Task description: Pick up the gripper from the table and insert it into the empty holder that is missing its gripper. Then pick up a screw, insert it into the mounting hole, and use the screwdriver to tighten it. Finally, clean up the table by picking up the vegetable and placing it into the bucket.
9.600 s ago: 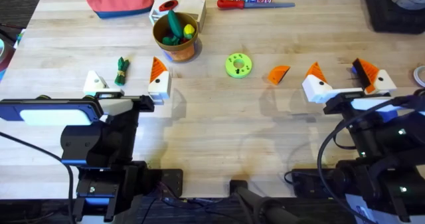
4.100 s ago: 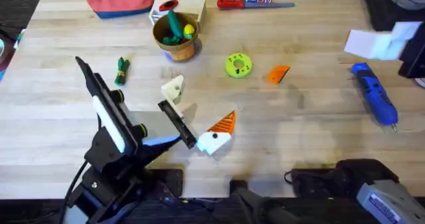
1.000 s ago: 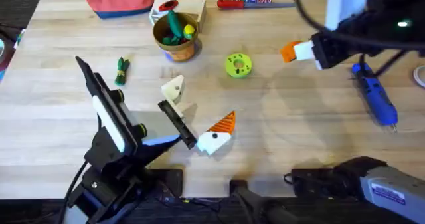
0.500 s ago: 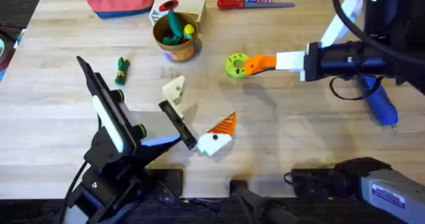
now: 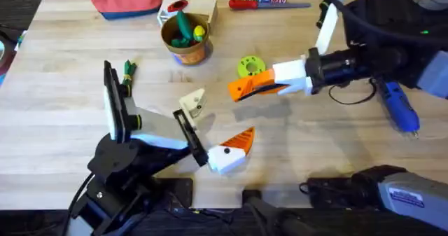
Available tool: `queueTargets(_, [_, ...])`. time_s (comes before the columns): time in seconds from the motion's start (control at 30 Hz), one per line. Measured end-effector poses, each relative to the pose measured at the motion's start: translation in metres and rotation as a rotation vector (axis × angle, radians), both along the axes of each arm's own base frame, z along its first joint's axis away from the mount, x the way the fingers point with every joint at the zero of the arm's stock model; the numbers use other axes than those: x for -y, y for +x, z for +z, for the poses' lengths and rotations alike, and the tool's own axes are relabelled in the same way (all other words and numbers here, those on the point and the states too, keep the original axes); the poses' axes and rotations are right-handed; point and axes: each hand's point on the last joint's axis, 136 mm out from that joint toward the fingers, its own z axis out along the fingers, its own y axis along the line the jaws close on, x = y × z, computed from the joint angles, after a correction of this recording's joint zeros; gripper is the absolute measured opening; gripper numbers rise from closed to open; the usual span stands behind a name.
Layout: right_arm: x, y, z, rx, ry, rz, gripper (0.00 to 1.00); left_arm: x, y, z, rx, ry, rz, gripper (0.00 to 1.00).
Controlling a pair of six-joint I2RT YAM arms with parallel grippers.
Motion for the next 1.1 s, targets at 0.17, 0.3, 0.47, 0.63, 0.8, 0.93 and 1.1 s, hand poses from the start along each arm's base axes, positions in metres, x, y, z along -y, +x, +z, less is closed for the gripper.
queueTargets(0.17, [-0.013,0.001,-0.006,-0.079,0.068,0.053,0.004,0.000,-0.001,0.000,-0.019,-0.011,-0.003,0.987])
queueTargets(0.3, [-0.027,0.005,-0.008,-0.115,0.119,0.097,0.004,0.000,-0.001,0.000,-0.024,-0.014,-0.003,0.987])
queueTargets(0.47, [-0.042,-0.001,-0.020,-0.232,0.130,0.137,0.004,0.000,-0.001,0.000,-0.025,-0.014,-0.003,0.986])
queueTargets(0.63, [-0.049,-0.007,-0.027,-0.319,0.127,0.157,0.004,0.000,0.000,0.000,-0.025,-0.014,-0.002,0.986])
queueTargets(0.8, [-0.052,-0.004,-0.021,-0.333,0.149,0.159,0.004,0.000,0.000,0.000,-0.026,-0.013,-0.002,0.986])
queueTargets(0.93, [-0.054,0.001,-0.018,-0.338,0.156,0.149,0.004,0.000,-0.001,0.000,-0.026,-0.013,-0.002,0.986])
queueTargets(1.1, [-0.055,0.003,-0.017,-0.370,0.150,0.133,0.004,0.000,0.000,0.001,-0.022,-0.015,-0.002,0.987])
